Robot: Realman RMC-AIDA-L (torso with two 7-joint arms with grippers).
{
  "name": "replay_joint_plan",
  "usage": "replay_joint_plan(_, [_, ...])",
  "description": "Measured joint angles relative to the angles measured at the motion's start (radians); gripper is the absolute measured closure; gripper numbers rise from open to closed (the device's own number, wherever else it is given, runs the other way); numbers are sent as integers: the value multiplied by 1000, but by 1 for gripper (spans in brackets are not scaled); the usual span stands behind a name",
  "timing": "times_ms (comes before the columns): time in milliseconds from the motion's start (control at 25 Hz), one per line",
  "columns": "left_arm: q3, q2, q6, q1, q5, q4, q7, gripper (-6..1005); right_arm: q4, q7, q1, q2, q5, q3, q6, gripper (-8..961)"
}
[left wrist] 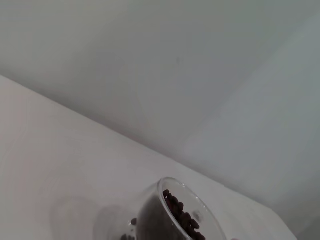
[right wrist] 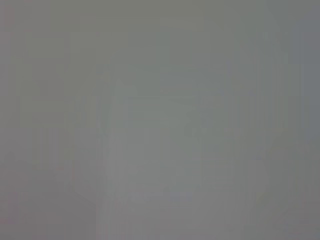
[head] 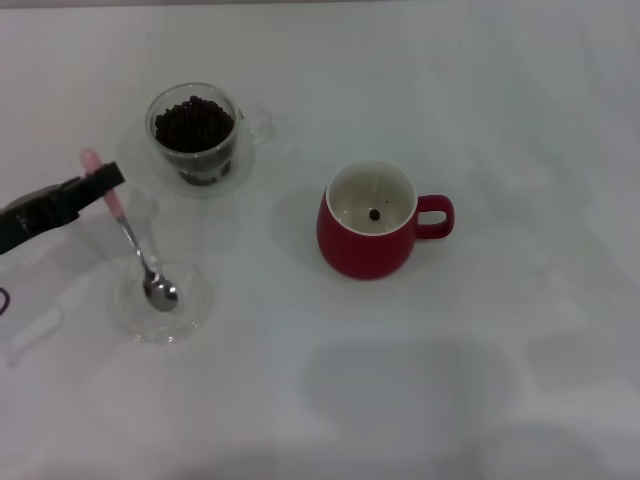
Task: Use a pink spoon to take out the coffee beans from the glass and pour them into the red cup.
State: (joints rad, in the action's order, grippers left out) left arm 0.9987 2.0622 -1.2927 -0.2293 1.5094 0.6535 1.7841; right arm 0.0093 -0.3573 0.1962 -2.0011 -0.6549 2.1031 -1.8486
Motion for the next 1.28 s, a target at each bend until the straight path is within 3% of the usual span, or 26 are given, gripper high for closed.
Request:
replay_joint_plan(440, [5, 4, 31, -68, 27, -104, -48, 824, 0, -11, 5, 1, 1, 7, -2, 226])
replay_joint_plan(920, [9, 10, 33, -81, 29, -125, -69, 788, 0, -12, 13, 1, 2, 12, 0, 226])
replay_joint_plan(1280, [-3, 4, -19, -68, 11, -106, -97, 702, 0, -13, 19, 1, 2, 14, 4, 226])
